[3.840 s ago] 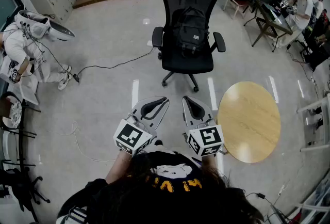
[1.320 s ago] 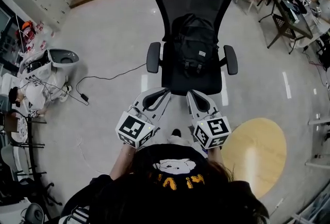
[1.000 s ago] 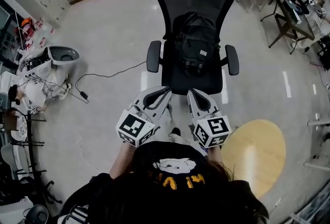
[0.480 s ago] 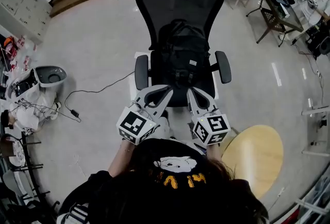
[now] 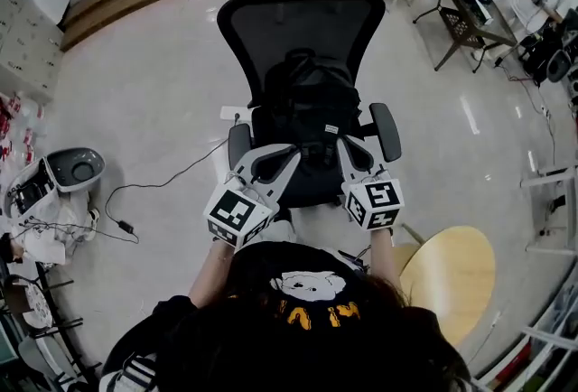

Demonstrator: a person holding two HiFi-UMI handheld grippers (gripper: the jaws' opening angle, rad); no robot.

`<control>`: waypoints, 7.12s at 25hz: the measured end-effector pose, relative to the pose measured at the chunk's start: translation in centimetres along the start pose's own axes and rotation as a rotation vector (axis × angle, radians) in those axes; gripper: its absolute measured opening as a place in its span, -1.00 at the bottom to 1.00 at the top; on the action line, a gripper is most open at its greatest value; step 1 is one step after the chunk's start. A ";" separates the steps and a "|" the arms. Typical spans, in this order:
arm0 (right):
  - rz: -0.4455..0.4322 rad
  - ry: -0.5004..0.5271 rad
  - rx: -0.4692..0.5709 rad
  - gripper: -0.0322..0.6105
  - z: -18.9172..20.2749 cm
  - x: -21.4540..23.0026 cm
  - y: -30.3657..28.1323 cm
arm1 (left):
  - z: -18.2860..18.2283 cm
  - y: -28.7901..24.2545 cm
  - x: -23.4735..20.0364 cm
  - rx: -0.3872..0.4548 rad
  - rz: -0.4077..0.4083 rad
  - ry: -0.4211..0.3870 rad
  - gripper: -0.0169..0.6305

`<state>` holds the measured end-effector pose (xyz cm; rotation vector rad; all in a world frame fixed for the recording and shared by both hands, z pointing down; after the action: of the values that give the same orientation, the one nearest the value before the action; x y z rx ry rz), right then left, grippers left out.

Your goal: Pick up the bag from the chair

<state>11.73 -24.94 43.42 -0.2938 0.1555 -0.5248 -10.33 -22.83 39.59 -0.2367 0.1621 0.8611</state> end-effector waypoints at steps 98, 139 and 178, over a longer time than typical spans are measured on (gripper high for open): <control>-0.013 -0.265 -0.235 -0.73 -0.8 3.9 -5.6 | 0.8 1.4 -6.9 -0.080 -0.129 -0.006 -0.85; -0.051 -0.271 -0.216 -0.73 5.4 -4.4 18.8 | 7.5 9.8 15.6 -0.103 -0.185 -0.016 -0.85; 0.022 -0.295 -0.264 -0.73 8.5 -20.0 28.5 | 12.6 26.4 22.3 -0.092 -0.101 -0.005 -0.85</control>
<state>9.91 10.80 43.92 -0.6221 -0.0591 -0.4335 -15.67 13.43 42.70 -0.3266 0.1051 0.7698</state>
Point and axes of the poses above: the fingertips, and each gripper's own axes: y backward along the fingers, x to its right, z out of its underside, the point moved 10 cm from there along y, backward along the fingers, and after that the axes turned 8 degrees about y, right-handed, at the moved point
